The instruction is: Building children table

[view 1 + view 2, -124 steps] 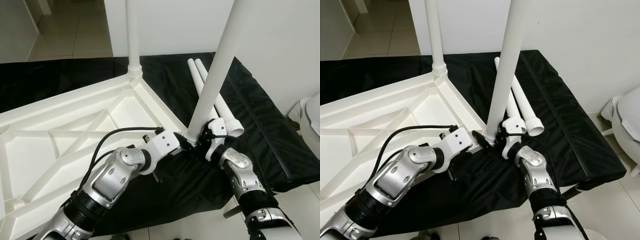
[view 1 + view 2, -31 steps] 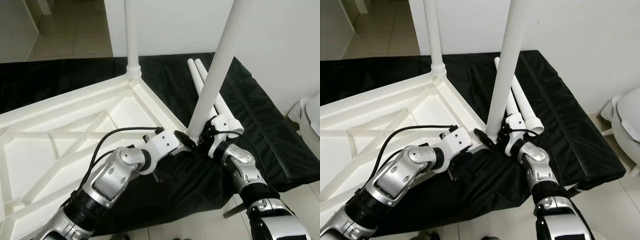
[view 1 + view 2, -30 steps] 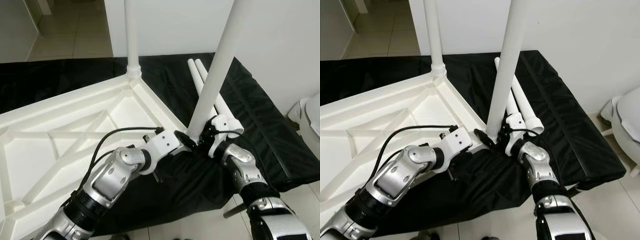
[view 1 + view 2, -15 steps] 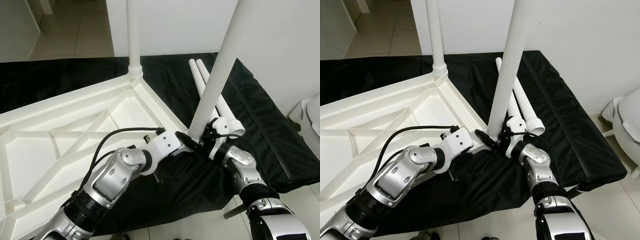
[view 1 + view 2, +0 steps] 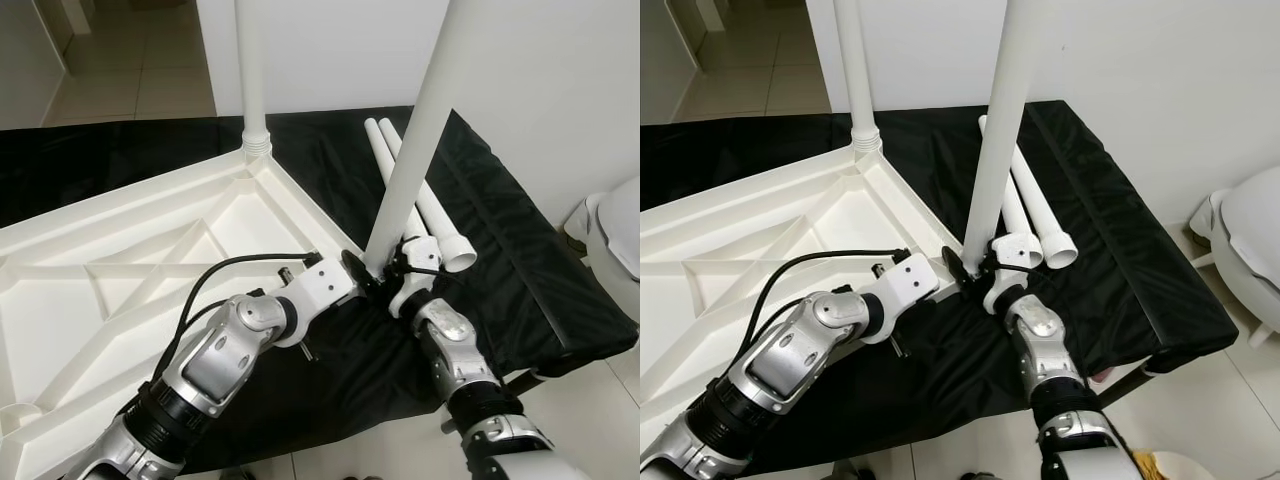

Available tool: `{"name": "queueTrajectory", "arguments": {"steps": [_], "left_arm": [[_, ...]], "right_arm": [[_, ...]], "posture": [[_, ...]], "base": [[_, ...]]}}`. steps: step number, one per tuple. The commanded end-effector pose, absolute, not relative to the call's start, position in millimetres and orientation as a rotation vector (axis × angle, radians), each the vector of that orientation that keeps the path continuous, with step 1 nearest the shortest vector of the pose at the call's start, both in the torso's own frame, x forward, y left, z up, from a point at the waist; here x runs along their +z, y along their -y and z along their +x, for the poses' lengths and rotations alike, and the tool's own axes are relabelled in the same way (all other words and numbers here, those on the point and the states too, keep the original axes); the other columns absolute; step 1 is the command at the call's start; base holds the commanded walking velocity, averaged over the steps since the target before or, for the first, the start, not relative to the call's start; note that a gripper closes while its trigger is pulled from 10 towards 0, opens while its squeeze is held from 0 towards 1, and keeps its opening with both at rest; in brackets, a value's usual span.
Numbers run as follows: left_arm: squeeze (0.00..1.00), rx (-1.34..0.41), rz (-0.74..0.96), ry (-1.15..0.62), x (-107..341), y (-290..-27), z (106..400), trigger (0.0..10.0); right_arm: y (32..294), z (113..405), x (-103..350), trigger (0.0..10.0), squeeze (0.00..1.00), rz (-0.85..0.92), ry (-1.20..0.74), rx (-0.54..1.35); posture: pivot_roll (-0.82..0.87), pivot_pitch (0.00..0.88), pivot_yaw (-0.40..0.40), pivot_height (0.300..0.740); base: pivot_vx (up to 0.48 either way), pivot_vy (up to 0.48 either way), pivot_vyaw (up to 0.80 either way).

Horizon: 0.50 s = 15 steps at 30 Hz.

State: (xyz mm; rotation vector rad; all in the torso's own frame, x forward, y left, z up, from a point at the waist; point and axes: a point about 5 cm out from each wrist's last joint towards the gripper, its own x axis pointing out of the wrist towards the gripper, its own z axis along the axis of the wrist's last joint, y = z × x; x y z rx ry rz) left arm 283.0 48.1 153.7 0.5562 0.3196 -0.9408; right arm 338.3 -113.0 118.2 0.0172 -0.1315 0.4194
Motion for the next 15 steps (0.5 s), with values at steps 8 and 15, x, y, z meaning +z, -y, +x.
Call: {"name": "queueTrajectory", "arguments": {"steps": [8, 15], "left_arm": [[0.00, -1.024, 0.564, -0.246, 163.1, -33.3, 273.0, 10.0], [0.00, -1.025, 0.562, -0.246, 162.9, -32.6, 272.7, 10.0]], "right_arm": [[98.4, 326.6, 93.3, 10.0, 0.00, 0.037, -0.014, 0.010], [86.1, 320.6, 95.8, 10.0, 0.00, 0.060, -0.003, -0.011]], "posture": [[0.00, 0.088, -0.023, 0.740], [0.00, 0.088, -0.027, 0.740]], "base": [[0.000, 0.000, 0.00], [0.000, 0.000, 0.00]]}}
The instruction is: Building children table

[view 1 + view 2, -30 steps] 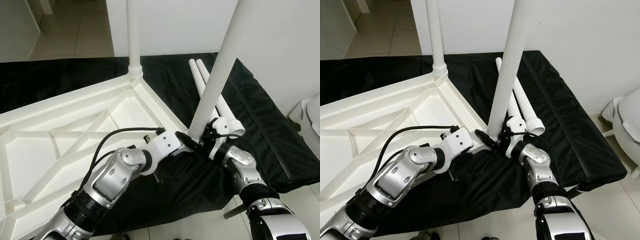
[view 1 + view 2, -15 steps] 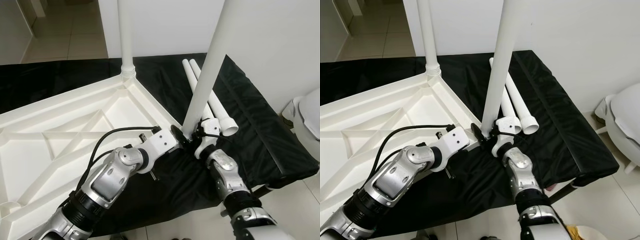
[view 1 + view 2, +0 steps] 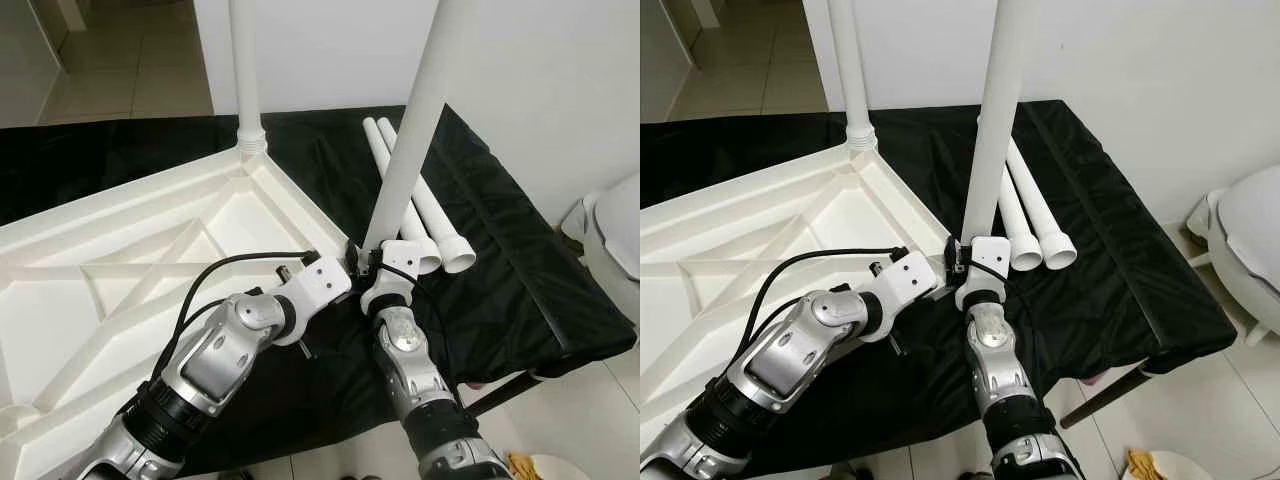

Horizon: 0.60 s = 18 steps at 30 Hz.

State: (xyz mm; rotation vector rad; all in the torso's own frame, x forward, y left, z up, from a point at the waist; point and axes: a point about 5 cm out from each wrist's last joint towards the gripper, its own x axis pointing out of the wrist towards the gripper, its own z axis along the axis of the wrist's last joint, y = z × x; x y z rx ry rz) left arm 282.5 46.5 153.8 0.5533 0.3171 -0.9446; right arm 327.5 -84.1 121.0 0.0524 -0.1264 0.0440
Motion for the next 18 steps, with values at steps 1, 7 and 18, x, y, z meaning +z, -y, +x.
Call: {"name": "queueTrajectory", "arguments": {"steps": [1, 7, 18], "left_arm": [[0.00, -1.025, 0.562, -0.246, 162.9, -32.6, 272.7, 10.0], [0.00, -1.020, 0.567, -0.247, 162.8, -33.7, 273.6, 10.0], [0.00, -1.019, 0.566, -0.245, 163.6, -33.6, 274.6, 10.0]], "right_arm": [[86.1, 320.6, 95.8, 10.0, 0.00, 0.060, -0.003, -0.011], [91.9, 316.2, 94.7, 10.0, 1.00, 0.108, 0.014, 0.144], [110.6, 321.3, 102.6, 10.0, 0.00, 0.066, 0.051, 0.333]], "posture": [[0.00, 0.088, -0.027, 0.740], [0.00, 0.083, -0.026, 0.740], [0.00, 0.087, -0.023, 0.740]], "base": [[0.000, 0.000, 0.00], [0.000, 0.000, 0.00], [0.000, 0.000, 0.00]]}}
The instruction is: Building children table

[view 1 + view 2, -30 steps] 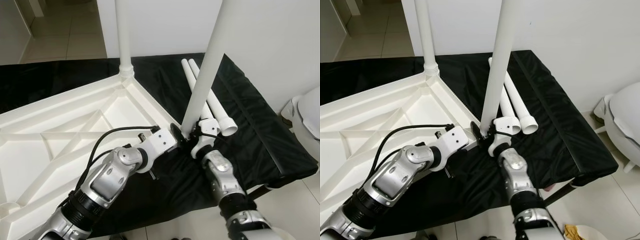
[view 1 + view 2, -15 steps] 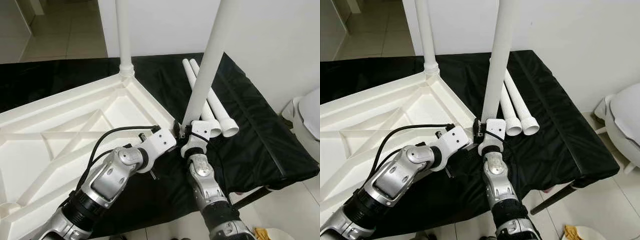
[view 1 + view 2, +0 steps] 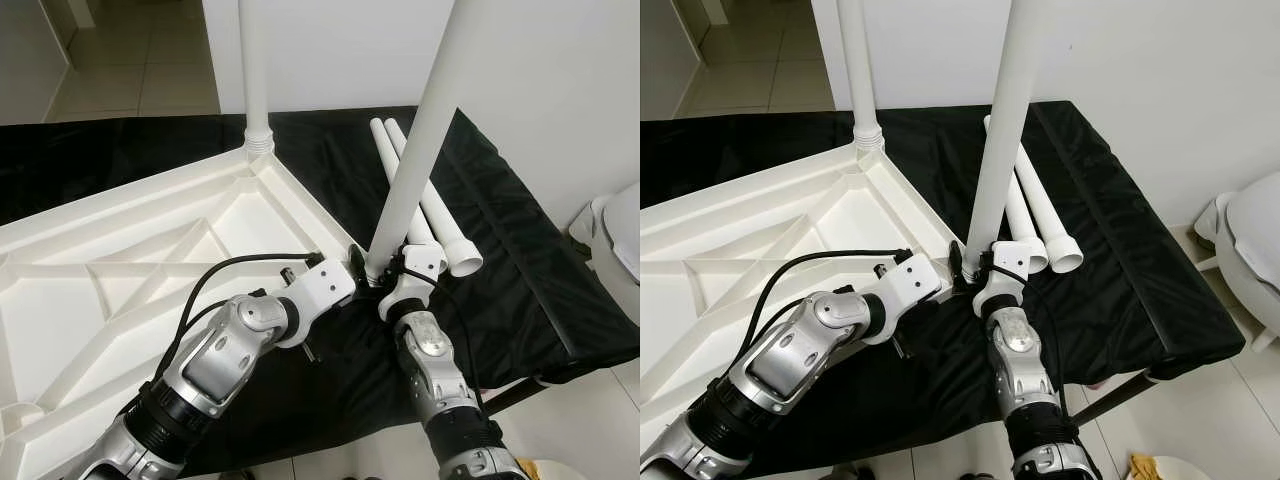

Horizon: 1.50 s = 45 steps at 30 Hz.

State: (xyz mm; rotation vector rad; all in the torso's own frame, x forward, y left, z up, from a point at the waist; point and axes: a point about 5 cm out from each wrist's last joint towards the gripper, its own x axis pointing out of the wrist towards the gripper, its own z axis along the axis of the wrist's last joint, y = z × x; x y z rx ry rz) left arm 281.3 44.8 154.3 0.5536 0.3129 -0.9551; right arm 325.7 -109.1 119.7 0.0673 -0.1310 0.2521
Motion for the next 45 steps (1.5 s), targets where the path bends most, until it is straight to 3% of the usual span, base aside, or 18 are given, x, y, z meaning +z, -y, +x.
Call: {"name": "queueTrajectory", "arguments": {"steps": [1, 13, 28, 29, 30, 31, 45], "left_arm": [[0.00, -1.017, 0.566, -0.245, 164.0, -34.1, 275.3, 10.0], [0.00, -0.999, 0.568, -0.241, 167.0, -37.8, 279.9, 10.0], [0.00, -0.994, 0.569, -0.239, 168.4, -39.1, 281.2, 10.0], [0.00, -0.994, 0.569, -0.239, 168.4, -39.1, 281.2, 10.0], [0.00, -0.995, 0.569, -0.239, 168.5, -39.0, 281.1, 10.0], [0.00, -0.996, 0.568, -0.238, 168.6, -38.9, 280.8, 10.0], [0.00, -0.996, 0.567, -0.241, 167.8, -39.1, 279.6, 10.0]], "right_arm": [[116.3, 322.5, 105.7, 10.0, 0.00, 0.038, 0.069, 0.397], [137.6, 327.4, 104.7, 10.0, 0.00, -0.084, 0.037, 0.717], [159.0, 335.6, 95.7, 10.0, 0.00, -0.125, -0.059, 0.757], [160.6, 336.1, 96.1, 6.5, 0.00, -0.126, -0.057, 0.754], [161.9, 336.5, 96.7, 1.5, 0.00, -0.115, -0.051, 0.758], [163.7, 336.8, 97.6, 0.0, 0.00, -0.096, -0.039, 0.758], [159.1, 337.4, 91.9, 0.0, 0.00, -0.060, -0.056, 0.643]], "posture": [[0.00, 0.088, -0.018, 0.740], [0.00, 0.089, 0.000, 0.740], [0.00, 0.086, 0.007, 0.740], [0.00, 0.086, 0.007, 0.740], [0.00, 0.086, 0.006, 0.740], [0.00, 0.087, 0.006, 0.740], [0.00, 0.092, 0.001, 0.740]], "base": [[0.000, 0.000, 0.00], [0.000, 0.000, 0.00], [0.000, 0.000, 0.00], [0.000, 0.000, 0.00], [0.000, 0.000, 0.00], [0.000, 0.000, 0.00], [0.000, 0.000, 0.00]]}}
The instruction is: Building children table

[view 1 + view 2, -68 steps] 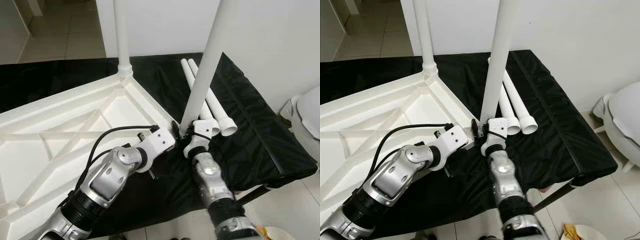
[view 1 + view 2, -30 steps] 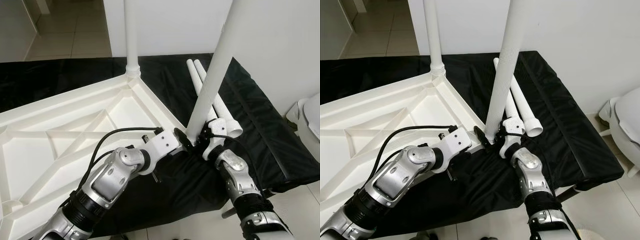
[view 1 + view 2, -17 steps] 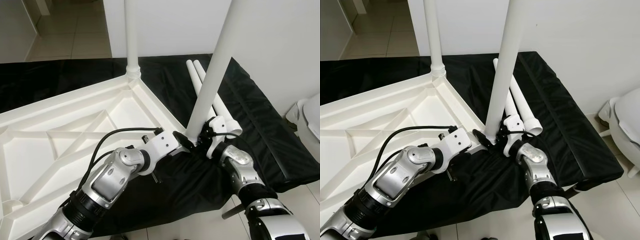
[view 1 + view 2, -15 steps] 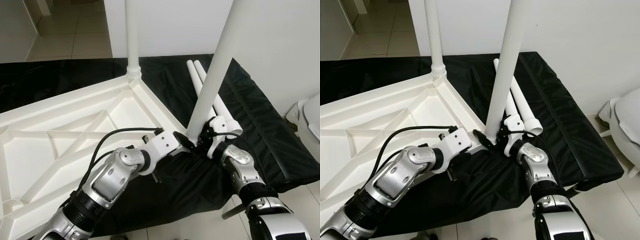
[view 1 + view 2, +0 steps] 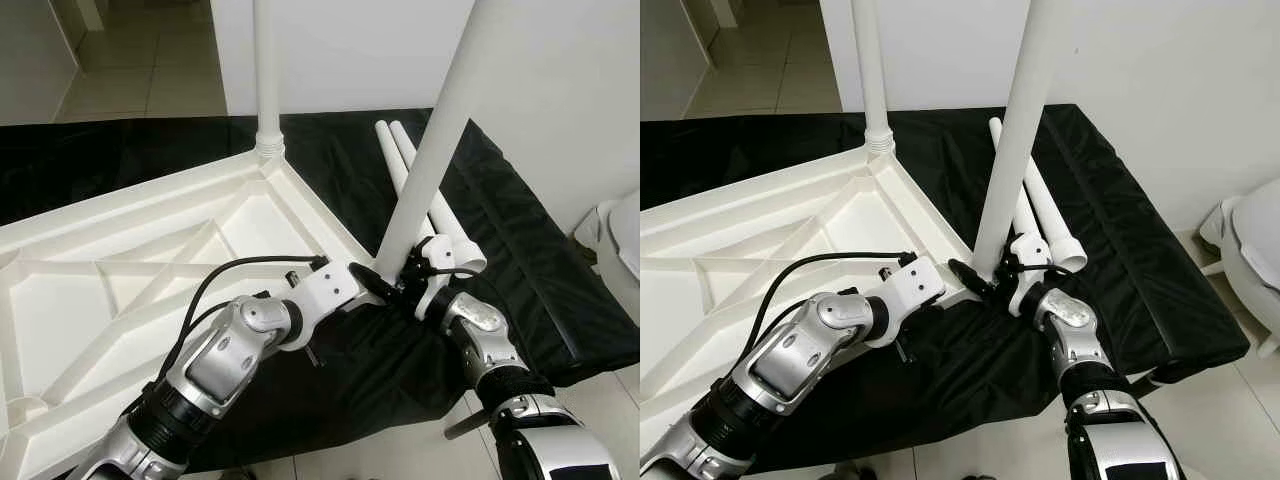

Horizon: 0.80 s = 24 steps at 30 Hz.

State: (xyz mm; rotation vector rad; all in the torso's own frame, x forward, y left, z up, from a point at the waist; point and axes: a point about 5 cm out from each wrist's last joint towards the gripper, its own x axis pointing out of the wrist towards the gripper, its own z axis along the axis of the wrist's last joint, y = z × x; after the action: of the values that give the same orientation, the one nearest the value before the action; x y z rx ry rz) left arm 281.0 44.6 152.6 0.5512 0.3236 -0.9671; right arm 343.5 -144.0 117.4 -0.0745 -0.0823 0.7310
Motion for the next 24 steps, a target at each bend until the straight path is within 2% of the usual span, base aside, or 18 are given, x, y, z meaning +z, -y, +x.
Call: {"name": "queueTrajectory", "arguments": {"steps": [1, 7, 12, 14, 19, 24], "left_arm": [[0.00, -0.997, 0.565, -0.241, 167.5, -38.6, 279.4, 10.0], [0.00, -1.005, 0.564, -0.242, 166.6, -37.2, 277.7, 10.0], [0.00, -1.007, 0.563, -0.244, 166.4, -37.3, 276.7, 10.0], [0.00, -1.011, 0.564, -0.246, 165.8, -36.6, 275.8, 10.0], [0.00, -1.017, 0.562, -0.243, 165.4, -34.3, 275.0, 10.0], [0.00, -1.020, 0.560, -0.243, 165.1, -33.1, 274.6, 10.0]], "right_arm": [[155.5, 337.4, 88.5, 0.0, 0.00, -0.055, -0.071, 0.589], [143.7, 336.3, 80.4, 0.0, 0.00, -0.003, -0.099, 0.389], [139.0, 334.8, 83.8, 0.0, 0.00, 0.013, -0.059, 0.289], [128.9, 332.0, 89.9, 0.0, 0.00, 0.034, 0.006, 0.233], [116.3, 329.1, 90.9, 0.0, 0.00, 0.060, 0.017, 0.080], [105.3, 327.2, 91.5, 0.0, 0.00, 0.066, 0.002, 0.056]], "posture": [[-0.01, 0.095, 0.001, 0.740], [-0.01, 0.101, 0.001, 0.740], [-0.01, 0.104, -0.002, 0.740], [-0.01, 0.102, -0.009, 0.740], [-0.01, 0.098, -0.017, 0.740], [-0.01, 0.095, -0.018, 0.740]], "base": [[0.000, 0.000, 0.00], [0.000, 0.000, 0.00], [0.000, 0.000, 0.00], [0.000, 0.000, 0.00], [0.000, 0.000, 0.00], [0.000, 0.000, 0.00]]}}
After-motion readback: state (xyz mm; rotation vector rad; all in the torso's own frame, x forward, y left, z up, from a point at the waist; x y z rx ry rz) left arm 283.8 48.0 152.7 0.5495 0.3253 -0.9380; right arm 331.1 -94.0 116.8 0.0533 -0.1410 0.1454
